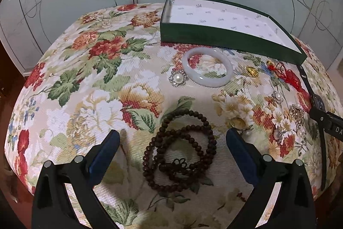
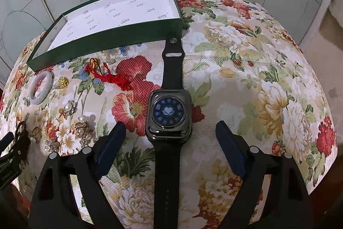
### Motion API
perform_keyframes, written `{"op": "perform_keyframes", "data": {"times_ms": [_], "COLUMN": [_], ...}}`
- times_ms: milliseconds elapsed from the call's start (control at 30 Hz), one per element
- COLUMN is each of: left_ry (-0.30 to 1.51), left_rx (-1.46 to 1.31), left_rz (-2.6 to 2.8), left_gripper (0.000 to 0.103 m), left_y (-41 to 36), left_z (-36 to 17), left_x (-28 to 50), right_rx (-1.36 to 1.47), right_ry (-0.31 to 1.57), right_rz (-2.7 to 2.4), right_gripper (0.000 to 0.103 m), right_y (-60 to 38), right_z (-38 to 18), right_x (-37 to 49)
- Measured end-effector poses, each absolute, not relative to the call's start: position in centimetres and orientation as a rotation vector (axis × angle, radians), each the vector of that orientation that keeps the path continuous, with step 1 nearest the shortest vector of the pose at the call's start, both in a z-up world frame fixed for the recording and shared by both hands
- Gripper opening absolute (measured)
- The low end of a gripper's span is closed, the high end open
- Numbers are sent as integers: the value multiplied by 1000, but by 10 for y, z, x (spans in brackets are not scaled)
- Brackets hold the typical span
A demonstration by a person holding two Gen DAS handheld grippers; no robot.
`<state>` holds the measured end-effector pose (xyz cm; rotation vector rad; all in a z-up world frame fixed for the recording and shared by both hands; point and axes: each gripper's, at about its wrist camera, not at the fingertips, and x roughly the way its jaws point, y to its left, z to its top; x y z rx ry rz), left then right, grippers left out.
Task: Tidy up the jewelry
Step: 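Grasp the dark brown bead bracelet with the left tool while the right tool grasps the black smartwatch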
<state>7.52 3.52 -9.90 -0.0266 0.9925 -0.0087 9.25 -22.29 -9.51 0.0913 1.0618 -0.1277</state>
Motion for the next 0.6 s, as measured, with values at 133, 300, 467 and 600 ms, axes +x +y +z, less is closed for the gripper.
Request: {"op": "perform_keyframes", "data": {"times_ms": [133,300,467,600], "left_ry": [979,968,952,950], "left_rx": [-12,15,11,11], "left_rz": [-12,-2,4,3], "left_gripper": [98,98,98,90], "left_y": [35,35,34,34], "left_z": [-100,-103,-102,-101], "left_x": [75,75,70,68], "right_rx": [85,72,65,64], "right_ry": [1062,1059,1055,1052], "right_rz": [-129,-134,-140,-138], "right_gripper": [82,78,73,68], "right_y": [-223,-223,-224,-224], "right_z": [-95,-94,-93,-92], "right_x": [92,91,90,89]}}
